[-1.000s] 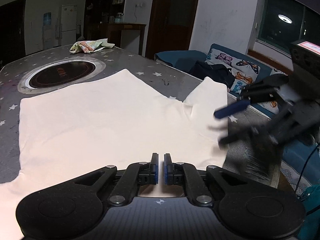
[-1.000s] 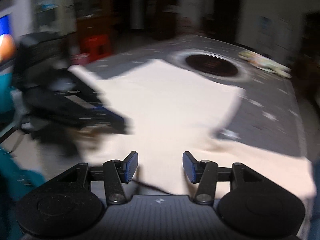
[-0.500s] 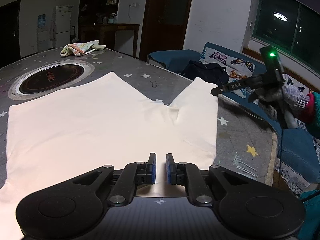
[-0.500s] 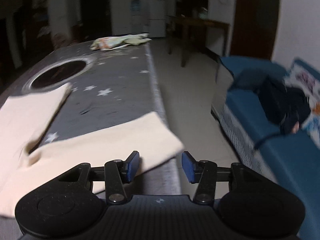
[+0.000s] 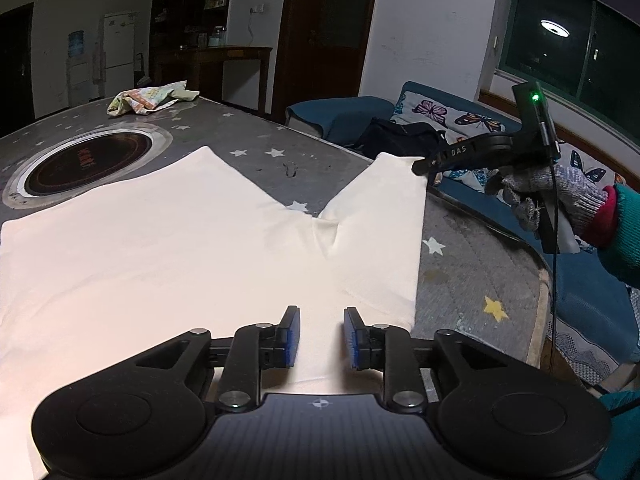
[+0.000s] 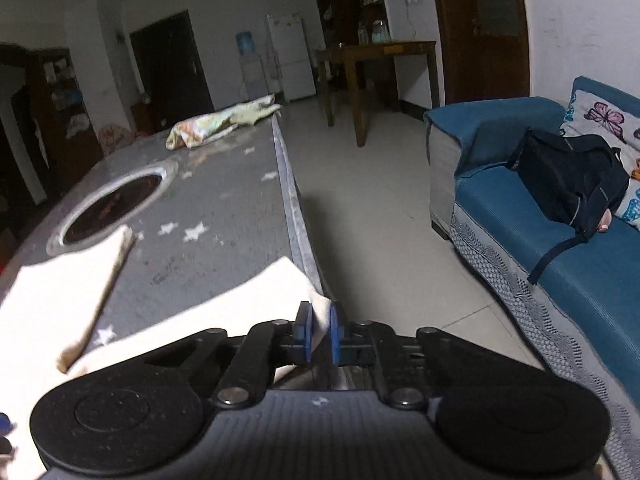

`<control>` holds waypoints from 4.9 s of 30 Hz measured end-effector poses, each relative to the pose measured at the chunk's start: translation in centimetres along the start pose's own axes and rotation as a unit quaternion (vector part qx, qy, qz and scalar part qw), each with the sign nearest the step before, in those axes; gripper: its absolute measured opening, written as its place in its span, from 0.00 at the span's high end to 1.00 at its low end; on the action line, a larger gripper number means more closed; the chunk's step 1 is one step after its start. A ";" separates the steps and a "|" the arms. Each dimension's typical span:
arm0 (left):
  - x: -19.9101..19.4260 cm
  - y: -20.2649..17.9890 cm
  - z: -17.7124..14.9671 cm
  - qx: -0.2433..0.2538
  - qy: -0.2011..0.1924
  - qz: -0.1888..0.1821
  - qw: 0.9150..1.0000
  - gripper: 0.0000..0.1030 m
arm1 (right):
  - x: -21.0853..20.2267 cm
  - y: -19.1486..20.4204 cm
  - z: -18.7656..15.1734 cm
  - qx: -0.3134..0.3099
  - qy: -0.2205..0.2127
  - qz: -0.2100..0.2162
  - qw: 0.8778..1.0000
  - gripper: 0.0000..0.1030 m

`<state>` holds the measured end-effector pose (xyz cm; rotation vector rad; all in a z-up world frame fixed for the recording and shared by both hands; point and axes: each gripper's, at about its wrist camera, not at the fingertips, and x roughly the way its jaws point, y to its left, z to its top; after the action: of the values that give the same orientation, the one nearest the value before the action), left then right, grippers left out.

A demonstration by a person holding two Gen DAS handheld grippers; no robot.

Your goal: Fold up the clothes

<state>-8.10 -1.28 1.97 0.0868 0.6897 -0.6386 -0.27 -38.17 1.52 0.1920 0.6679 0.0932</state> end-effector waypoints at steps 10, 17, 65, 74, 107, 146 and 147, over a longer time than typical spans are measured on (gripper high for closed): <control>1.8 -1.4 1.1 0.009 -0.006 -0.021 1.000 0.63 | -5.4 0.5 2.3 0.026 -0.072 0.047 0.996 0.95; 3.5 -2.1 1.7 0.012 -0.006 -0.037 0.999 0.54 | -6.4 -0.3 1.3 0.031 -0.075 0.023 0.996 0.95; -10.9 7.6 -4.2 -0.143 -0.122 0.132 0.973 0.35 | -6.1 27.3 1.9 -0.274 -0.025 0.267 0.924 0.40; -8.8 8.3 -3.2 -0.151 -0.111 0.144 0.972 0.39 | -3.4 21.1 -0.8 -0.333 0.003 0.116 0.936 0.16; -10.8 9.0 -4.0 -0.172 -0.043 0.185 0.967 0.71 | 1.8 21.1 -3.7 -0.354 0.007 0.081 0.932 0.00; -6.1 3.4 -5.0 -0.046 -0.040 0.201 0.978 0.27 | -3.8 25.0 -9.4 -0.481 -0.092 0.107 0.865 0.00; -6.1 3.3 -5.1 -0.049 -0.040 0.201 0.978 0.27 | -3.8 25.4 -9.7 -0.491 -0.091 0.113 0.859 0.00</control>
<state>-12.65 5.99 1.38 0.1049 0.6019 -0.2188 -9.90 -12.47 1.57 -0.7084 0.3387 0.6200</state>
